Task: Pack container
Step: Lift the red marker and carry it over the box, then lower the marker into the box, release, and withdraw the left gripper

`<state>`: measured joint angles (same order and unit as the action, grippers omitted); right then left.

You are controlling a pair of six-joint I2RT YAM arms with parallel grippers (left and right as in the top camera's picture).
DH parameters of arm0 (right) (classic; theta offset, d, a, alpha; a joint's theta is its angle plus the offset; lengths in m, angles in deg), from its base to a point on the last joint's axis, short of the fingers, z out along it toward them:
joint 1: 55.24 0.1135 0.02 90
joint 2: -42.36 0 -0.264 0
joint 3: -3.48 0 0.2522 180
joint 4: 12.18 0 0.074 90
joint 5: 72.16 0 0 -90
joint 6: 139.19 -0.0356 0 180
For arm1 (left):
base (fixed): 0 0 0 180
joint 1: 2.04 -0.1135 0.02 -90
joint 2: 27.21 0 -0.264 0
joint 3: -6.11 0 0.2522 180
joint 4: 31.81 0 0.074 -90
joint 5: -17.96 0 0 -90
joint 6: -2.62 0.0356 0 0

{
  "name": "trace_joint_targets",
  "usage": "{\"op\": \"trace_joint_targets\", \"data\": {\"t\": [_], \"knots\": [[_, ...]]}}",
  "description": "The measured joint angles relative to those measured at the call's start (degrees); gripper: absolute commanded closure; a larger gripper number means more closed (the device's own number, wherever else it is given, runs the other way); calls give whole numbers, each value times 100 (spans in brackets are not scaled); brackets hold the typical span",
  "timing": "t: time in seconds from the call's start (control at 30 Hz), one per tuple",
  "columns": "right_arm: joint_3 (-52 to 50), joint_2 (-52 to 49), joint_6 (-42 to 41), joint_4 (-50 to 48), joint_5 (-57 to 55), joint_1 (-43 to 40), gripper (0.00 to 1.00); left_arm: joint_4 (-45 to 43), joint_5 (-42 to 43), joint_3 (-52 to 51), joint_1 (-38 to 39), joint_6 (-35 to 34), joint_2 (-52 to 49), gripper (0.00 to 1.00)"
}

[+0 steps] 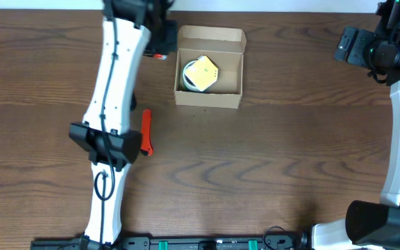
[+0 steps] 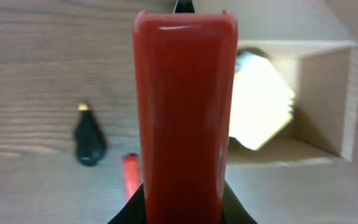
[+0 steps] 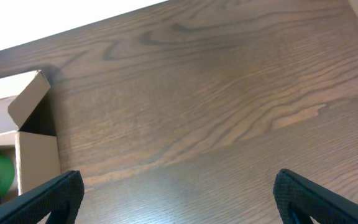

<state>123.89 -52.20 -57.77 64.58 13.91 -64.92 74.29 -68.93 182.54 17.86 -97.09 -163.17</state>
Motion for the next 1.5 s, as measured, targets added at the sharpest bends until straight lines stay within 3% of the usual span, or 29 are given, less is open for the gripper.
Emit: {"op": "trace_joint_targets", "data": {"t": [0.5, 0.73, 1.07, 1.5], "knots": [[0, -4, 0, 2, 0, 0, 1, -343, -363, -11, 1934, -874, 2, 92], [0, -4, 0, 2, 0, 0, 1, -446, -483, -17, 1987, -1093, -289, 93], [0, -4, 0, 2, 0, 0, 1, -748, -507, -125, 1967, -837, -1346, 92], [0, -4, 0, 0, 0, 0, 1, -1067, -525, -129, 1923, -699, -1585, 89]]}}
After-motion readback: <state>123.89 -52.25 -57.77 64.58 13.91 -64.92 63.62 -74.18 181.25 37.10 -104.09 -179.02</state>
